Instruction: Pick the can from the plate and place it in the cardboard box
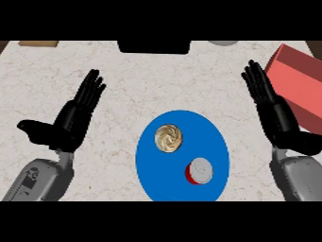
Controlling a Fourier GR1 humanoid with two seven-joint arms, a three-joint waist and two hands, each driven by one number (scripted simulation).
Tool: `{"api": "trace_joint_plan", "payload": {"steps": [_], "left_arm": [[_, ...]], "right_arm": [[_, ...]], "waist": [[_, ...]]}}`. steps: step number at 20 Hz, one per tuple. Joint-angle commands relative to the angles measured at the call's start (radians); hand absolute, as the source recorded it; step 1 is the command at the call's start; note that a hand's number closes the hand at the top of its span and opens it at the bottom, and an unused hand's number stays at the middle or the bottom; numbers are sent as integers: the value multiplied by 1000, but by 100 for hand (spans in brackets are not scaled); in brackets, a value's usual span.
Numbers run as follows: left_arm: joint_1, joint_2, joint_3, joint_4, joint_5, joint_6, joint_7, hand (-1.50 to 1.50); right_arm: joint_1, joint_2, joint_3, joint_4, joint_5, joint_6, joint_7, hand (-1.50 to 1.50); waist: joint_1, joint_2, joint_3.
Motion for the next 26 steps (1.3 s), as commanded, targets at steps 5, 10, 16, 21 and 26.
{"api": "trace_joint_plan", "payload": {"steps": [5, 10, 16, 21, 26], "left_arm": [[-3, 220, 15, -10, -160, -74, -55, 0], [39, 230, -11, -60, -196, -107, -43, 0], [17, 248, 35, 19, -180, -166, -89, 0], [24, 222, 26, 12, -208, -167, -83, 0], [46, 240, 43, -26, -194, -176, -69, 0]], "right_arm": [[-164, -167, -46, -256, -142, 189, 197, -150], [-110, -356, -79, -297, -72, 317, 214, -150], [-70, -415, 2, -298, 178, 388, -105, -150], [-145, -465, 59, -396, 250, 446, 16, -150], [-174, -580, 170, -505, 369, 573, 110, -150]], "waist": [[-22, -29, 18], [-22, -15, 20], [-20, -8, 20], [-18, -12, 19], [-14, -16, 18]]}}
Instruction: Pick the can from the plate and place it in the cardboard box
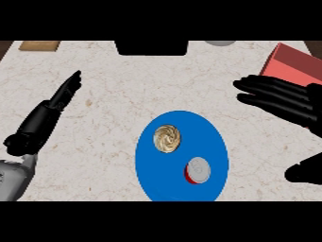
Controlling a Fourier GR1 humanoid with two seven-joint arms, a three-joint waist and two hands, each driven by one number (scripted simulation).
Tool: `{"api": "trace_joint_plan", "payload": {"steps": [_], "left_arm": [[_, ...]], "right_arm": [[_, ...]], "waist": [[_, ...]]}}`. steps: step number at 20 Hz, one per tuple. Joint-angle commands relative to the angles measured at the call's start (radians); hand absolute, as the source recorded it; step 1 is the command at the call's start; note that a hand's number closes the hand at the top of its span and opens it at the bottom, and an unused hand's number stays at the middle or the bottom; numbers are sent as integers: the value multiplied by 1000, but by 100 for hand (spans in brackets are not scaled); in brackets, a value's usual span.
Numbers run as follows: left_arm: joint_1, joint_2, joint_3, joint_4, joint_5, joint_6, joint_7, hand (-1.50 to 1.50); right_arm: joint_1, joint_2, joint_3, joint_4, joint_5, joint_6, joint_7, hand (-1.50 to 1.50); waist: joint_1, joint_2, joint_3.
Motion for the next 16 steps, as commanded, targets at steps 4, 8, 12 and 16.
{"api": "trace_joint_plan", "payload": {"steps": [4, 8, 12, 16], "left_arm": [[9, -42, -13, 23, -43, 14, -29, 0], [-46, -57, 8, 65, -39, -10, -21, 0], [-13, -14, 55, 19, -5, -57, 1, 0], [24, -54, 39, -28, -60, -29, 10, 0]], "right_arm": [[-79, 2, 200, -222, 88, 157, 283, -150], [-112, 48, 301, -269, 188, 203, 431, -150], [-61, 114, 407, -377, 218, 269, 649, -150], [-42, 212, 449, -363, 235, 330, 778, -150]], "waist": [[-6, -2, -2], [-8, 2, -1], [-9, -1, 0], [-4, 0, 1]]}}
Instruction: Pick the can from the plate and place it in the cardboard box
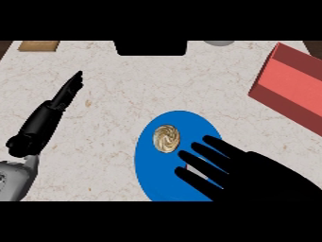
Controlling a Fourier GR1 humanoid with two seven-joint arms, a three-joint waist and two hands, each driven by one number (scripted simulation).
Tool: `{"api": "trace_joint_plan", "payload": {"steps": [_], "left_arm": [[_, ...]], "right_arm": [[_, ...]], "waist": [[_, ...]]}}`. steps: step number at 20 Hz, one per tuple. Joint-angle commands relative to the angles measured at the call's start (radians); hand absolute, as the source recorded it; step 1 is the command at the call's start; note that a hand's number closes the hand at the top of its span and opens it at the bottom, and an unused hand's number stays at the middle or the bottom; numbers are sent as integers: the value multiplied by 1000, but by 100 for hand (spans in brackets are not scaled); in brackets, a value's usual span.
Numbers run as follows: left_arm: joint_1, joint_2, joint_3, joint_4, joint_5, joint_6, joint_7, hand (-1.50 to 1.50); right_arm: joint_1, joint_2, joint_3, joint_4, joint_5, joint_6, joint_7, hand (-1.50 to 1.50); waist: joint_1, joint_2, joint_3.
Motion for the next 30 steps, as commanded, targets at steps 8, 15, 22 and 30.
{"api": "trace_joint_plan", "payload": {"steps": [8, 15, 22, 30], "left_arm": [[-11, 1, 89, -33, -14, -63, 63, 0], [5, -94, 59, 10, -109, -65, -14, 0], [18, -59, 148, -30, -62, -140, 32, 0], [-5, -168, 113, -34, -171, -90, 51, 0]], "right_arm": [[96, 184, 164, -81, 121, 119, 278, -150], [79, 207, 155, 79, 321, 39, 101, -150], [124, 211, 248, 185, 490, -47, 35, -150], [189, 211, 217, 169, 563, -36, -68, -150]], "waist": [[-3, 0, 1], [1, 4, 2], [4, 4, 2], [-3, 3, 2]]}}
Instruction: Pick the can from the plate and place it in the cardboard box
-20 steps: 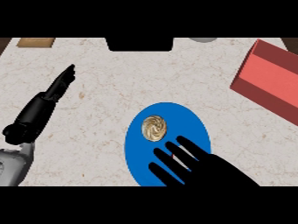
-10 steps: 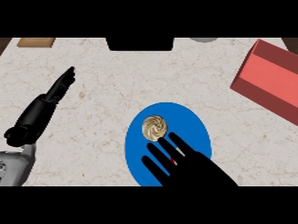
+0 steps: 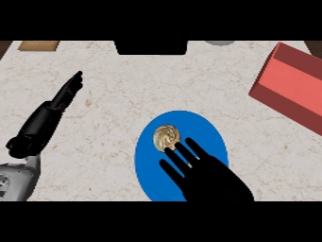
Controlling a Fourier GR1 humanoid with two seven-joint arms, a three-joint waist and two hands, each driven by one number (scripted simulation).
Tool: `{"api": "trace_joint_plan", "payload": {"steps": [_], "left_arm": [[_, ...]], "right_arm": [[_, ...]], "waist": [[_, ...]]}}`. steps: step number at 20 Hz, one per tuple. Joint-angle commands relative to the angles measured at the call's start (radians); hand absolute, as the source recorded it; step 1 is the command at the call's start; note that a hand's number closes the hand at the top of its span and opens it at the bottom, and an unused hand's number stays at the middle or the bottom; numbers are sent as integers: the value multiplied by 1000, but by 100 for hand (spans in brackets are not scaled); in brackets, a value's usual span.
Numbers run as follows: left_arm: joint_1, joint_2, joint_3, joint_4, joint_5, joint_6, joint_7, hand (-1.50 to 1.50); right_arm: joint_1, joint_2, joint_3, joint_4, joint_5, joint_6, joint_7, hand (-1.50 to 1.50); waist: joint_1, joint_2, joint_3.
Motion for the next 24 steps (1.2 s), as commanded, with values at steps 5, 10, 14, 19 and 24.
{"api": "trace_joint_plan", "payload": {"steps": [5, 10, 14, 19, 24], "left_arm": [[-15, -33, 38, 65, -37, -39, -55, 0], [44, -18, 63, -29, -32, -73, -25, 0], [-8, -48, 54, -4, -71, -71, 11, 0], [2, -61, 84, -26, -58, -91, 26, 0], [15, -82, 88, -67, -60, -84, 43, 0]], "right_arm": [[46, 74, 20, 70, 79, 8, -77, -150], [58, 36, -15, 171, 173, -108, -162, -150], [86, 69, -8, 161, 234, -90, -144, -150], [118, 63, -49, 227, 252, -123, -236, -150], [53, 27, -64, 350, 273, -216, -405, 150]], "waist": [[-2, 0, 0], [3, -1, 0], [-1, -1, 0], [-1, -1, 0], [4, 0, 0]]}}
